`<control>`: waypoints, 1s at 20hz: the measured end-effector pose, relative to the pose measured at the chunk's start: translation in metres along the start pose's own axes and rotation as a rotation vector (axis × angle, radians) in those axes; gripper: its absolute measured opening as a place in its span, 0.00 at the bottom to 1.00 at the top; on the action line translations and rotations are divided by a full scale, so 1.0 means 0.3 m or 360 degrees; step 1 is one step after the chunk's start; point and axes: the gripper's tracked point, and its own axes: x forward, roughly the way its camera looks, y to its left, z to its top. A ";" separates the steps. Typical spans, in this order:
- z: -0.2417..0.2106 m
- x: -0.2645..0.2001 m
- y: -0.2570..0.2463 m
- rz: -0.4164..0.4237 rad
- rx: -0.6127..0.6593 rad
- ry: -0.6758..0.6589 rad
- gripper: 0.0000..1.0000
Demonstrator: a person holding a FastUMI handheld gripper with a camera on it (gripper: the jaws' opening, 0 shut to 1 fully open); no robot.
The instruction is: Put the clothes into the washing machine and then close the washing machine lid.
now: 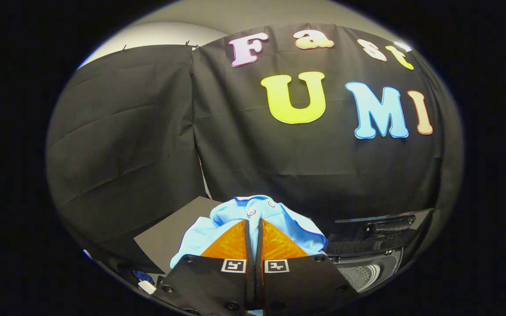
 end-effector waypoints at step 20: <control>-0.005 -0.182 -0.411 -0.0265 0.0060 -0.0052 0.01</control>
